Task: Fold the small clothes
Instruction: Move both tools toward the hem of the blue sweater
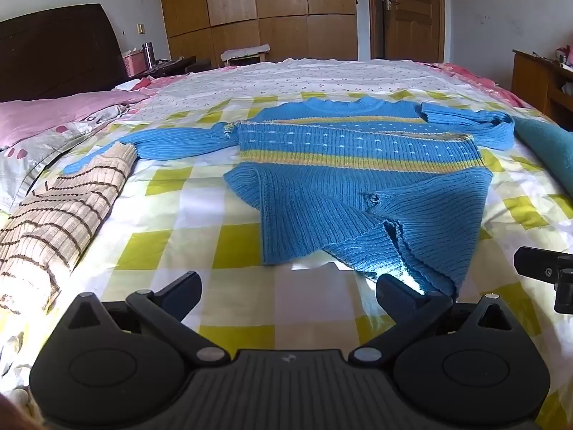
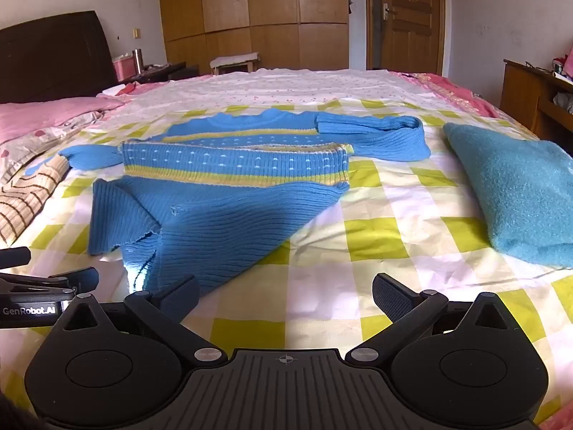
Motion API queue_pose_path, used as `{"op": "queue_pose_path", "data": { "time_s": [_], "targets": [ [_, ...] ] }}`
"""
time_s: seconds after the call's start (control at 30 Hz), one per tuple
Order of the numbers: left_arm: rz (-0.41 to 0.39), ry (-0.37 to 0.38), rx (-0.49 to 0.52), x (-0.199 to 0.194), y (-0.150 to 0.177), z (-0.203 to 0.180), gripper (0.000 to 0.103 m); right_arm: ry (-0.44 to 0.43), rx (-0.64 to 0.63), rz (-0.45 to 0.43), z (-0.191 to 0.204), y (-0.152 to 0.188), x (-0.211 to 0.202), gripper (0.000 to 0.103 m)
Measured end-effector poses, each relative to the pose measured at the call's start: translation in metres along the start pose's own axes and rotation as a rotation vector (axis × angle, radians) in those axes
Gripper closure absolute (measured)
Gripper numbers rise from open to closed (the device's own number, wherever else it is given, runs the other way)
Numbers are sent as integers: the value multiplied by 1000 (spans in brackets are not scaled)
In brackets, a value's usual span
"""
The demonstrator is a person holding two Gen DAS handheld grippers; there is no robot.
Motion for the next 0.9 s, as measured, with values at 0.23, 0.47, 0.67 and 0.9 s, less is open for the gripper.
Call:
{"op": "queue_pose_path", "data": {
  "time_s": [0.23, 0.47, 0.67, 0.9],
  "targets": [
    [2, 7, 1, -1, 0, 0, 0, 2, -3, -3, 0, 0, 0, 0],
    [7, -2, 9, 6, 2, -2, 0, 2, -8, 5, 2, 1, -2, 0],
    [23, -12, 34, 7, 7, -1, 0, 10, -23, 11, 2, 2, 1, 1],
    [55, -11, 46, 14, 13, -1, 0, 2, -31, 16, 5, 2, 1, 1]
  ]
}}
Point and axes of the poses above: each gripper's, at about its wrist camera, not at the fingertips, and x roughly the way its jaws point, z to its left, y to its underside, the point moved 7 cm from there along x, roughly the way its jaws point, and after that the axes turned 3 degrees about -y, right-handed, at the moved point
